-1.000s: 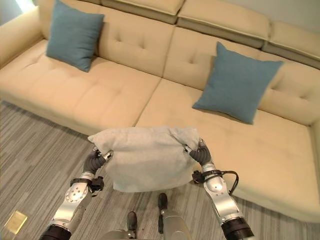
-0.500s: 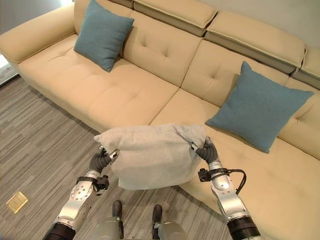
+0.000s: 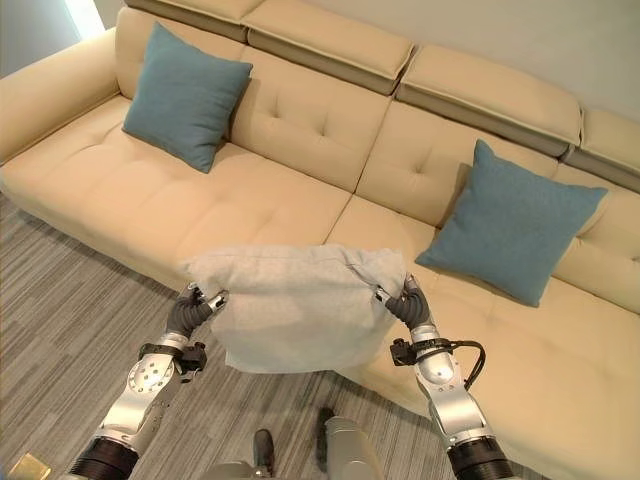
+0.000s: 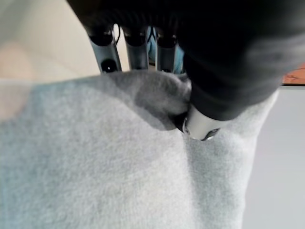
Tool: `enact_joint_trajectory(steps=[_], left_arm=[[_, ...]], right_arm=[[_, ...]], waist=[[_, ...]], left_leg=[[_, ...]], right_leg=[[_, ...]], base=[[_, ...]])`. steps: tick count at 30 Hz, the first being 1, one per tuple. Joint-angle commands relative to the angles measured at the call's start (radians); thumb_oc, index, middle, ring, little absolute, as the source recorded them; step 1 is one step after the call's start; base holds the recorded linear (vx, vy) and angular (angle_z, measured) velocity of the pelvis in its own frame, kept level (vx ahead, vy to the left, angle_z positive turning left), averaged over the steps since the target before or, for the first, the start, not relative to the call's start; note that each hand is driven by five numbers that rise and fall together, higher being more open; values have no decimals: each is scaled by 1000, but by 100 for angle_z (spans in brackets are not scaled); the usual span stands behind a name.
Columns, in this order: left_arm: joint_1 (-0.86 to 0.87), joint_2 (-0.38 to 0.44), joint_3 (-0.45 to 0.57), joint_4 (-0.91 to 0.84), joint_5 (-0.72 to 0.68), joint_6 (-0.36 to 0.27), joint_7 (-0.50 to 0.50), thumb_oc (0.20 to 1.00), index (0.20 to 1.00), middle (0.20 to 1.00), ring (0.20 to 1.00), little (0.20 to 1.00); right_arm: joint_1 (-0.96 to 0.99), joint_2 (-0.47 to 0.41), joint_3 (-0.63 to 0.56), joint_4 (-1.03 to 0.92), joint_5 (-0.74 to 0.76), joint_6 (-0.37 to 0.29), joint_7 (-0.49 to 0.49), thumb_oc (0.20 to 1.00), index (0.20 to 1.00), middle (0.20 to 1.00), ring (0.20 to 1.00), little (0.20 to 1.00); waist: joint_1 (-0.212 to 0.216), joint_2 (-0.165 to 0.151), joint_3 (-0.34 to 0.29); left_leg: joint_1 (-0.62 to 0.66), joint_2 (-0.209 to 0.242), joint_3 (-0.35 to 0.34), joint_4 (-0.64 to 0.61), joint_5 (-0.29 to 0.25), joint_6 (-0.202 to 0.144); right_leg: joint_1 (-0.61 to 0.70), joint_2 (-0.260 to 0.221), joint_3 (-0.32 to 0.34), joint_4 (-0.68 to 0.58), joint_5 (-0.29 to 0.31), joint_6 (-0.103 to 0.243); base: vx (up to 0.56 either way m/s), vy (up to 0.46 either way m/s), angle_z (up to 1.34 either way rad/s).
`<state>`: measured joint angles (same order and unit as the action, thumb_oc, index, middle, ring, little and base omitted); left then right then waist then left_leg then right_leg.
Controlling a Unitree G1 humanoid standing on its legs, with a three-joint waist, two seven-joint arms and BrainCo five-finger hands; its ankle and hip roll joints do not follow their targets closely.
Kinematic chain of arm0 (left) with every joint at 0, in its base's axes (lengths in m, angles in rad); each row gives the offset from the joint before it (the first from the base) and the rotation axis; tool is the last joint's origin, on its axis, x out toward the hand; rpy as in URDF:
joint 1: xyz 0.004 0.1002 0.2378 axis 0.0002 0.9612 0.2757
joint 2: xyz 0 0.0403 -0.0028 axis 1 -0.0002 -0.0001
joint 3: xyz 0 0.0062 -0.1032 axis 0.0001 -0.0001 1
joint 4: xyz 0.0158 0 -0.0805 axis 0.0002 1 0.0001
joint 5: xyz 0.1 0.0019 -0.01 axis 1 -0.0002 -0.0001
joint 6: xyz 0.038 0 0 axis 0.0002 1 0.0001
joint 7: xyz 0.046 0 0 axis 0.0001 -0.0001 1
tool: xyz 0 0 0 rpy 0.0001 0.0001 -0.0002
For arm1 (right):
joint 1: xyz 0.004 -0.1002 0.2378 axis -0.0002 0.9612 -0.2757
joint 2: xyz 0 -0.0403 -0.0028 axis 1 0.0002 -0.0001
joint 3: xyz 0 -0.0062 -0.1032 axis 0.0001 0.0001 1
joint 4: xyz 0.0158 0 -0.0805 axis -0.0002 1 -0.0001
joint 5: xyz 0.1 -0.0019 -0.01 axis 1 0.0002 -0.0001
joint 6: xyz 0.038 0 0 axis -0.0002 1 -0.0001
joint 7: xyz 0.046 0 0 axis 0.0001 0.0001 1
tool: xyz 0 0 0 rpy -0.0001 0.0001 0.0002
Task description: Pick up all the scattered cushions and arrange them neatly on the sofa.
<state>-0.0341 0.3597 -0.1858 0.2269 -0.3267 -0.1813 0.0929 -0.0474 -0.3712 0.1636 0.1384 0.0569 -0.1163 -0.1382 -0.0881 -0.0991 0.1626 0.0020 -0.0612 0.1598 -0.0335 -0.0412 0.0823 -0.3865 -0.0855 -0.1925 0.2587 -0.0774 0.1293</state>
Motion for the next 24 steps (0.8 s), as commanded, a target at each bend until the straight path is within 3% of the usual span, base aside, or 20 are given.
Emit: enact_joint_trajectory(steps=[1,2,4,5,6,9,10,11,12,13,14,15,18,20,24], left_arm=[[-11,31,59,-84,-15,-77,7,200,200,200,200,200],[-7,11,55,-79,-29,-83,5,200,200,200,200,200],[3,-4,42,-74,-39,-87,-10,200,200,200,200,200],[-8,-7,30,-70,-39,-87,-14,200,200,200,200,200],[-3,-11,31,-68,-45,-81,-17,200,200,200,200,200],[2,-14,29,-63,-53,-75,-16,200,200,200,200,200],[9,-16,35,-62,-50,-63,-18,200,200,200,200,200],[9,-15,34,-63,-44,-63,-14,200,200,200,200,200],[9,-12,32,-65,-39,-62,-10,200,200,200,200,200],[8,-11,32,-65,-39,-62,-10,200,200,200,200,200],[8,-5,35,-81,-43,-68,5,200,200,200,200,200],[6,-5,32,-82,-43,-69,14,200,200,200,200,200],[17,-15,29,-85,-49,-67,-1,200,200,200,200,200],[25,-11,30,-95,-42,-63,-6,200,200,200,200,200],[13,22,36,-102,-40,-63,-16,200,200,200,200,200]], right_arm=[[-76,-60,-97,-19,41,-83,-39,200,200,200,200,200],[-61,-65,-109,-18,35,-83,-35,200,200,200,200,200],[-42,-83,-131,-25,39,-85,-42,200,200,200,200,200],[-31,-93,-139,-25,37,-90,-42,200,200,200,200,200],[-25,-111,-142,-27,41,-87,-45,200,200,200,200,200],[-23,-115,-140,-31,56,-85,-42,200,200,200,200,200],[-15,-120,-141,-32,52,-79,-37,200,200,200,200,200],[-14,-120,-137,-35,46,-81,-40,200,200,200,200,200],[-16,-118,-133,-34,40,-77,-43,200,200,200,200,200],[-16,-117,-134,-34,40,-77,-43,200,200,200,200,200],[-29,-118,-121,-22,36,-79,-50,200,200,200,200,200],[-33,-118,-118,-14,35,-77,-54,200,200,200,200,200],[-26,-118,-118,-18,23,-74,-42,200,200,200,200,200],[-23,-117,-121,-22,14,-71,-39,200,200,200,200,200],[-54,-90,-98,-27,-11,-65,-36,200,200,200,200,200]], waist=[[-8,-22,-55],[-25,-19,-68],[-34,-14,-81],[-51,-14,-85],[-46,-22,-79],[-39,-42,-78],[-25,-54,-79],[-15,-53,-74],[-1,-54,-69],[-2,-58,-71],[26,-45,-57],[29,-45,-51],[25,-20,-65],[23,-14,-71],[28,-9,-65]], left_leg=[[37,-1,0,92,-124,-85],[47,-3,-12,101,-134,-92],[43,-9,-20,161,-148,-110],[25,0,-28,256,-123,-144],[-53,20,-44,464,-56,-195],[-138,28,-45,536,-68,-182],[-173,60,-54,464,-132,-148],[-172,72,-76,415,-140,-142],[-195,75,-120,357,-107,-145],[-195,71,-120,348,-98,-145],[-240,77,-237,245,-16,-166],[-257,78,-258,230,7,-172],[-191,97,-268,133,10,-164],[-174,93,-256,133,12,-161],[-135,79,-163,118,-8,-126]], right_leg=[[159,22,-30,-191,102,7],[162,44,28,-176,100,1],[200,36,22,-203,112,-13],[218,50,38,-209,111,-29],[264,53,50,-228,107,-50],[286,49,67,-237,89,-65],[303,41,91,-235,74,-57],[311,43,109,-228,62,-53],[316,48,134,-220,51,-53],[312,45,134,-220,53,-53],[336,68,184,-215,29,-59],[351,71,200,-215,17,-61],[353,77,219,-204,4,-55],[354,68,231,-194,2,-52],[305,29,293,-142,25,-15]], base=[[228,7,0],[252,22,22],[257,-3,73],[190,-82,81],[216,-92,60],[114,-17,32],[222,54,-29],[239,100,-67],[116,73,-49],[183,142,-75],[179,130,-97],[186,131,-89],[166,161,-105],[164,233,-65],[77,235,-64]])
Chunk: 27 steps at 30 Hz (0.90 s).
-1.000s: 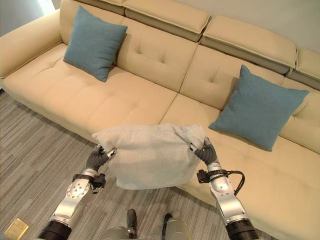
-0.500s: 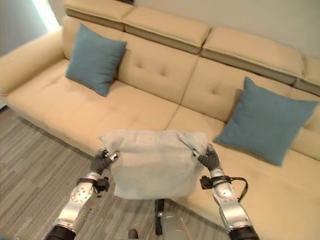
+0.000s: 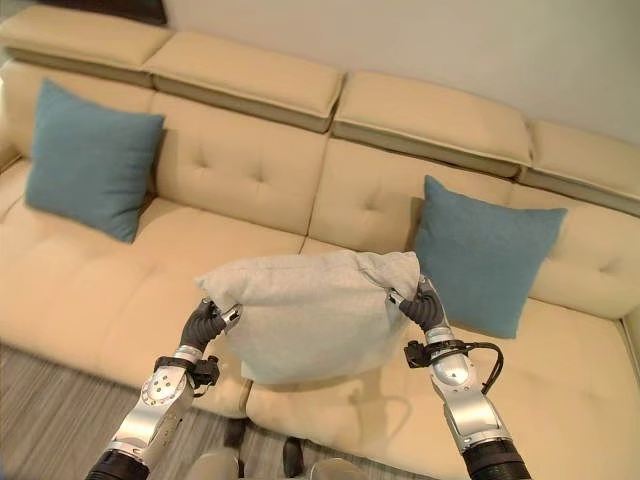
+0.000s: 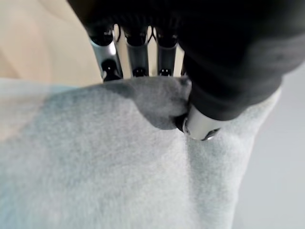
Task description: Pick up all the scattered cushions and arrange them neatly on the sofa.
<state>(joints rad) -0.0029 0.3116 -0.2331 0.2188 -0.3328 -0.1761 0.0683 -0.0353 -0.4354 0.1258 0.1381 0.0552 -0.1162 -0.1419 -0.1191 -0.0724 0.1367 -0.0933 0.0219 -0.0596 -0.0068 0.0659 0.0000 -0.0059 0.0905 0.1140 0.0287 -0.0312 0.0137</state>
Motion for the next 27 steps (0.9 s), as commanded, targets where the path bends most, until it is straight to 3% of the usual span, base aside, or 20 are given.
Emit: enact_joint_trajectory(steps=[1,3,7,8,17,27], left_arm=[[-25,78,89,-91,-38,-70,11,200,200,200,200,200],[-34,94,97,-98,-42,-76,18,200,200,200,200,200],[-53,98,104,-107,-51,-90,32,200,200,200,200,200],[-53,94,102,-107,-48,-90,27,200,200,200,200,200],[-125,81,95,-90,-21,-87,72,200,200,200,200,200],[-437,129,27,-16,-39,-116,191,200,200,200,200,200]], right_arm=[[-83,-21,-52,-24,-11,-66,-35,200,200,200,200,200],[-130,-7,-29,-17,-7,-67,-39,200,200,200,200,200],[-188,8,-8,-11,9,-71,-42,200,200,200,200,200],[-186,6,-12,-10,9,-70,-42,200,200,200,200,200],[-192,-27,-38,-2,18,-52,-71,200,200,200,200,200],[-492,-106,72,64,51,-39,-130,200,200,200,200,200]], waist=[[63,-35,-39],[81,-33,-30],[106,-29,-36],[102,-30,-39],[83,-23,-78],[98,-25,-5]], left_leg=[[-35,-5,78,94,-122,-37],[-21,5,141,93,-135,-28],[21,25,242,65,-147,-30],[30,21,249,62,-151,-30],[106,-5,270,-5,-160,-30],[-29,9,258,90,-176,-39]], right_leg=[[-86,-150,-9,91,-17,108],[-114,-171,-52,101,5,121],[-133,-255,-297,108,20,128],[-123,-262,-314,92,21,131],[-56,-250,-301,-29,55,144],[-150,-255,-289,2,50,137]], base=[[-3,182,-97],[-36,131,-106],[-13,59,-122],[42,19,-65],[93,-19,-10],[-47,-56,1]])
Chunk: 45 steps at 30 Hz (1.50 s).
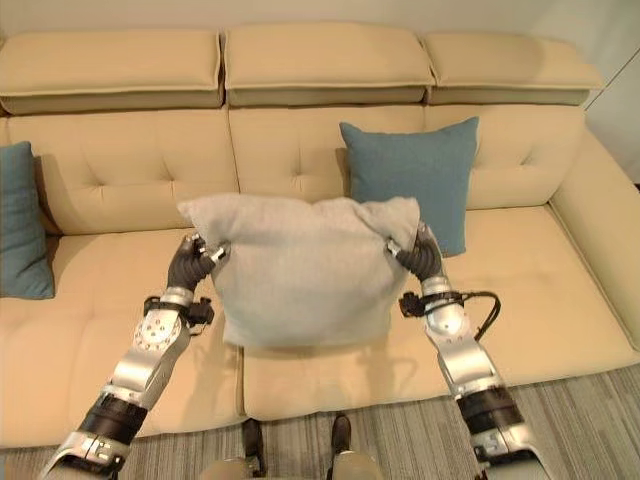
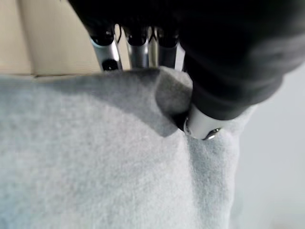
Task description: Pick up all the scattered cushions and arrange them neatly on the sofa.
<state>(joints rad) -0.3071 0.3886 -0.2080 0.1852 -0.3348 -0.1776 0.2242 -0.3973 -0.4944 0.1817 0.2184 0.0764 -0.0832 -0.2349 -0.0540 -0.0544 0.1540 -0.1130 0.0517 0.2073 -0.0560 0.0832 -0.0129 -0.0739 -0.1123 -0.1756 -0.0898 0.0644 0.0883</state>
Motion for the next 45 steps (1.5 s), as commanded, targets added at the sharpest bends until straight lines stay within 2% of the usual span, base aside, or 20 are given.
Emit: enact_joint_trajectory(steps=[1,4,10,18,36,45], left_arm=[[-202,74,-20,57,-39,-116,52,200,200,200,200,200],[-381,122,-74,188,-52,-123,85,200,200,200,200,200],[-606,177,-134,362,-64,-128,126,200,200,200,200,200],[-780,222,-197,474,-63,-129,143,200,200,200,200,200],[-789,248,-181,352,-43,-166,184,200,200,200,200,200],[-807,255,-189,356,-36,-166,193,200,200,200,200,200]], right_arm=[[-196,-68,43,17,39,-66,-50,200,200,200,200,200],[-372,-116,97,115,73,-65,-80,200,200,200,200,200],[-578,-113,162,257,94,-69,-134,200,200,200,200,200],[-709,-86,226,389,124,-67,-154,200,200,200,200,200],[-781,-79,251,347,129,-81,-161,200,200,200,200,200],[-806,-69,258,343,129,-87,-162,200,200,200,200,200]], waist=[[37,-43,-3],[42,-35,31],[51,-24,56],[59,-24,77],[100,-41,82],[126,-44,101]], left_leg=[[-46,-20,-13,159,-191,-30],[-131,-17,-26,203,-191,-40],[-192,-20,-40,210,-174,-48],[-225,-25,-58,188,-152,-51],[-224,-40,-84,175,-161,-48],[-243,-48,-104,182,-162,-46]], right_leg=[[-108,-56,0,133,-44,61],[-180,-60,-2,170,-44,57],[-239,-61,-5,187,-40,57],[-265,-60,-2,171,-26,65],[-233,-68,-13,133,-12,83],[-233,-73,-27,133,-8,86]], base=[[-129,-57,12],[-108,-43,21],[-4,-10,13],[29,1,8],[39,1,4],[20,1,9]])
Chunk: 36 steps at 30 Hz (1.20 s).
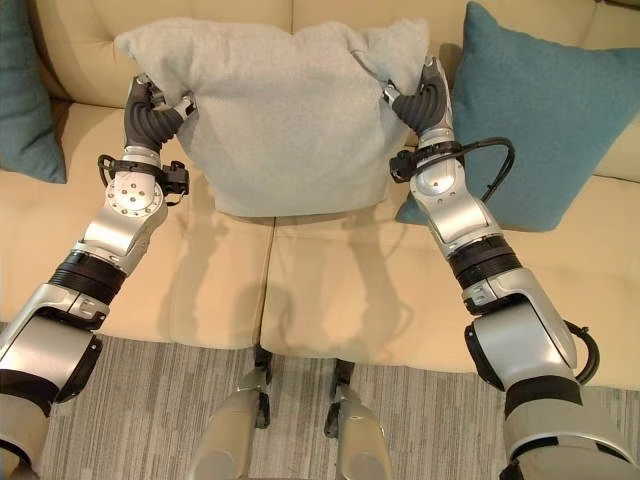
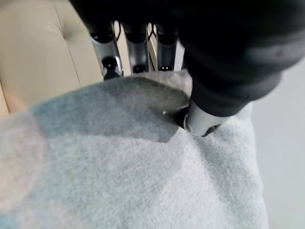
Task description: Pick up all the scattered cushions and arrange them neatly on the sofa.
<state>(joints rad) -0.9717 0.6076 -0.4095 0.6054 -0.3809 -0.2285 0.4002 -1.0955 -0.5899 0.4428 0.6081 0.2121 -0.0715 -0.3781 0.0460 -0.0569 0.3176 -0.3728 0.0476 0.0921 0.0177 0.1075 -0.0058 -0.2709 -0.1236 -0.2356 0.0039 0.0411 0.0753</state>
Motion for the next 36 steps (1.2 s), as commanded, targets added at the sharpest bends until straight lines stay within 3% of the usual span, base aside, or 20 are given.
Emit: enact_joint_trajectory(steps=[1,8,17,36], left_arm=[[-143,36,12,-64,10,-115,17,200,200,200,200,200],[-207,64,-21,18,8,-97,9,200,200,200,200,200],[-350,74,-101,172,-17,-72,-21,200,200,200,200,200],[-435,83,-146,229,-17,-59,-20,200,200,200,200,200]], right_arm=[[-108,27,-4,-46,-7,-98,-19,200,200,200,200,200],[-114,47,-8,-15,4,-97,-23,200,200,200,200,200],[-137,84,22,77,13,-82,-23,200,200,200,200,200],[-156,113,52,106,21,-76,-22,200,200,200,200,200]], waist=[[26,-42,-63],[32,-39,-39],[-1,-15,-17],[-38,-14,-25]], left_leg=[[17,-44,11,109,-186,-53],[-29,-48,9,125,-184,-51],[-87,-56,20,129,-169,-50],[-98,-61,50,142,-180,-43]], right_leg=[[-36,-62,33,39,16,99],[-71,-64,35,47,21,101],[-144,-70,46,70,31,101],[-165,-81,64,55,77,117]], base=[[4,3,5],[-6,3,4],[-14,15,2],[-6,14,-5]])
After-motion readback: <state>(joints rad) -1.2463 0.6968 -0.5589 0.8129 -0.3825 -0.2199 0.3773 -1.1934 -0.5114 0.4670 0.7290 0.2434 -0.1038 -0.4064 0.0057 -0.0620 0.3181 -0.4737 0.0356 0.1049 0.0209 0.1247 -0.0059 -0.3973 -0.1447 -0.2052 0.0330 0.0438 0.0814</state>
